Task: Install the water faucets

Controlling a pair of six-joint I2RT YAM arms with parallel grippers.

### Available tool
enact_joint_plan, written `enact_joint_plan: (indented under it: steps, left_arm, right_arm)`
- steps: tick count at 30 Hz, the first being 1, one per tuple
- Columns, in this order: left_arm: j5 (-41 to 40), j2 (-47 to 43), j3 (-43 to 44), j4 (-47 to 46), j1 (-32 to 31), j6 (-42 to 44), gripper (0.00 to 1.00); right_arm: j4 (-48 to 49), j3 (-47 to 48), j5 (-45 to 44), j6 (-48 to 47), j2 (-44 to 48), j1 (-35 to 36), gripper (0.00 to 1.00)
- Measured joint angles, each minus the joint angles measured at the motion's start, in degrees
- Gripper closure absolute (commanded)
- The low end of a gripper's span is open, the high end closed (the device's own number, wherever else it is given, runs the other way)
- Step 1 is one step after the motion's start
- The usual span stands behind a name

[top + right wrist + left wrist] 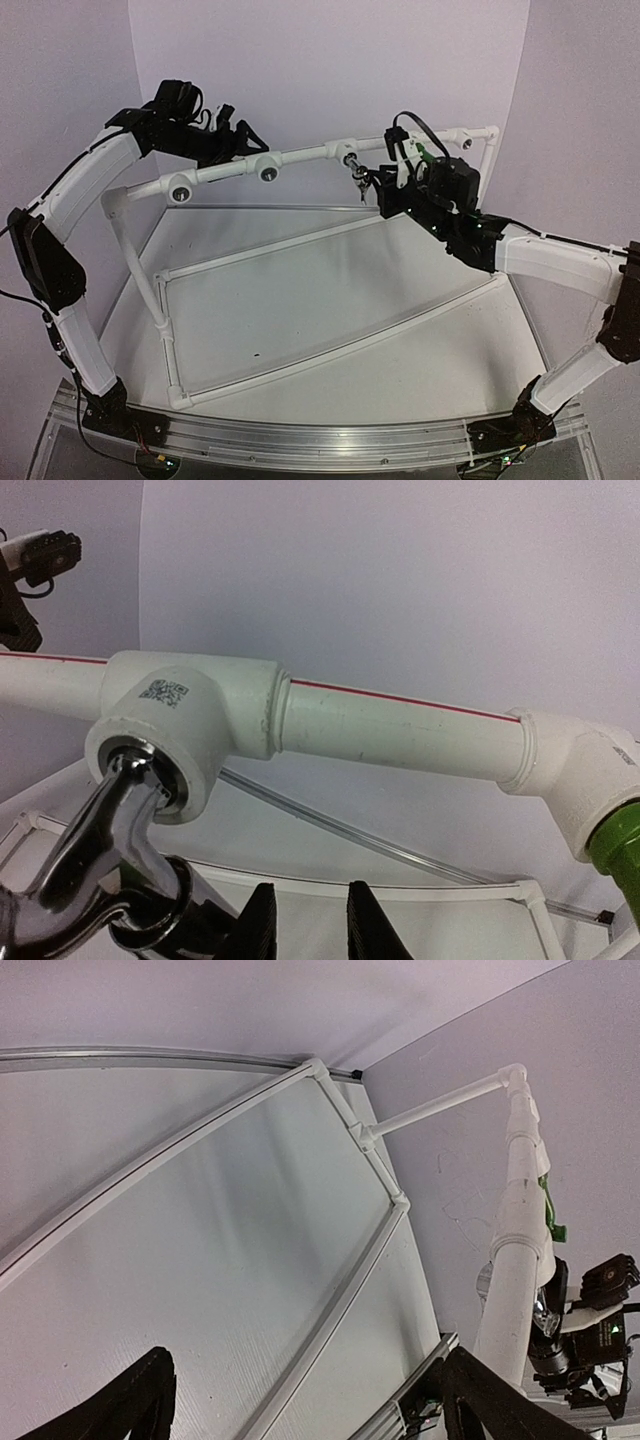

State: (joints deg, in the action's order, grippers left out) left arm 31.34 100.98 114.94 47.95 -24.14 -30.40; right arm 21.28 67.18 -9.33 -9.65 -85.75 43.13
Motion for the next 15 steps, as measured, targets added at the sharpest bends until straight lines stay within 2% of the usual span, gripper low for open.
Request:
enact_joint_plan:
  steps: [5,9,11,15]
  left_arm:
    - [-0.14,2.31,4.58,2.29,0.17,0.94,0.02]
    - [-2.37,6.1,13.56,6.57,0.48,2.33,0.0]
    - [-4.24,8.46,19.78,9.16,1.02,3.16,0.0]
    - [-7.23,9.95,27.15,12.75,3.55,3.57,0.0]
  right_arm:
    - [-3.45,1.89,0.41,-0.26,2.71,-0.24,0.7]
    - [-5.22,6.8,-0.08,-0.35,4.4,-0.48,0.57]
    - [-5.77,9.22,-0.63,-0.35,5.12,-0.56,0.47]
    - [-6.85,13.24,-2.04,-0.59,6.33,-0.95,0.2]
